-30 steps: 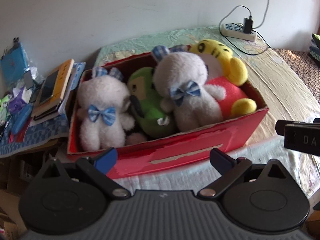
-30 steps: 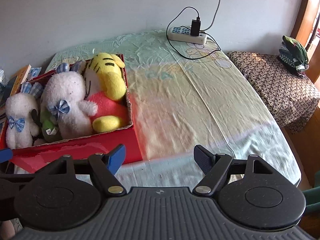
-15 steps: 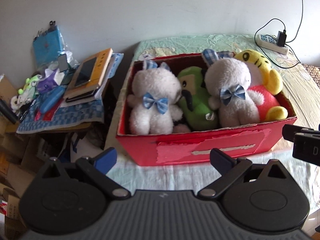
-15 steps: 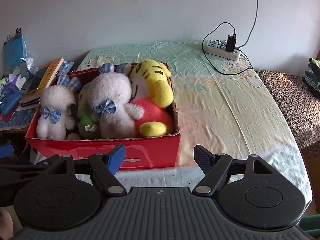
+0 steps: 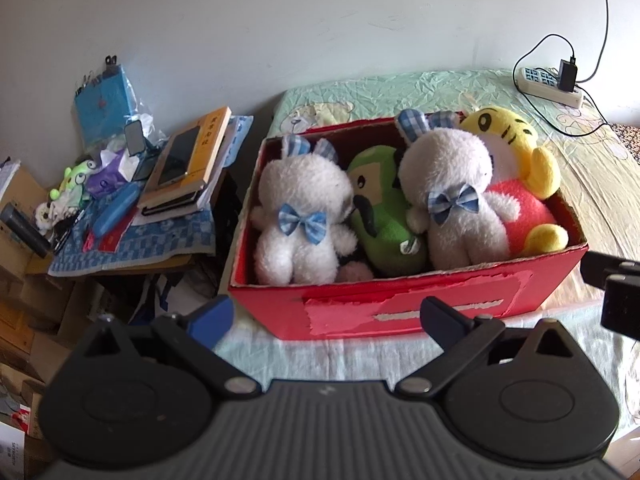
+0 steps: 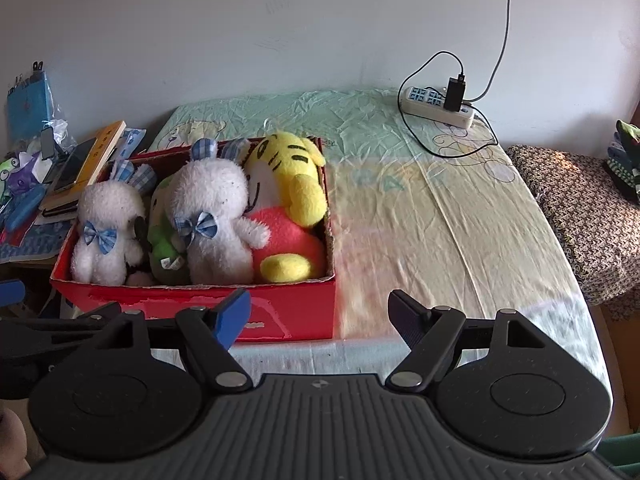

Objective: Organize objects

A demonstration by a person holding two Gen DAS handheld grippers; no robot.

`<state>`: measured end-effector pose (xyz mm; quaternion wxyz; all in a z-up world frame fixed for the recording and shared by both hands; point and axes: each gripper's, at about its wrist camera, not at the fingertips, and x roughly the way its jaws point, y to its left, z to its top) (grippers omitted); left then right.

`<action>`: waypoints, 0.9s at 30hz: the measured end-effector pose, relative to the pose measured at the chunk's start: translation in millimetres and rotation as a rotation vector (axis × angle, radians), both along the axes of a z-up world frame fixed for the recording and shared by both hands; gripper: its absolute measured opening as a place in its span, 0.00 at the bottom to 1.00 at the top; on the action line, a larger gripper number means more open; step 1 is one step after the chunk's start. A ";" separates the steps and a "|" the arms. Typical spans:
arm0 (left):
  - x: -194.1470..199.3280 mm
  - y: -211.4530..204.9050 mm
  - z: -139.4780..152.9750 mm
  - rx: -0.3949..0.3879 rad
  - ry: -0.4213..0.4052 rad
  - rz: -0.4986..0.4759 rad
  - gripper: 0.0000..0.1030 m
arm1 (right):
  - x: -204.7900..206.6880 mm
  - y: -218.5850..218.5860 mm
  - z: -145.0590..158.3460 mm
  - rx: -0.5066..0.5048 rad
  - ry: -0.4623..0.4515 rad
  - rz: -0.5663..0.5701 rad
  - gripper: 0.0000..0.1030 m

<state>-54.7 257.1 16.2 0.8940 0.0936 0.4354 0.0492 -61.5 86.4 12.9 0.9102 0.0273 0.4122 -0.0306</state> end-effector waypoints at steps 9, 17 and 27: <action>9.8 -18.5 6.3 0.018 -0.009 -0.018 0.97 | 2.0 -16.8 9.5 -0.029 -0.033 -0.046 0.84; 12.4 -14.5 9.5 0.016 -0.022 -0.003 0.98 | 5.6 -10.7 13.3 -0.027 -0.052 -0.043 0.85; 15.1 15.9 6.8 0.014 -0.027 0.070 0.98 | 13.1 12.9 10.2 0.011 -0.036 0.005 0.85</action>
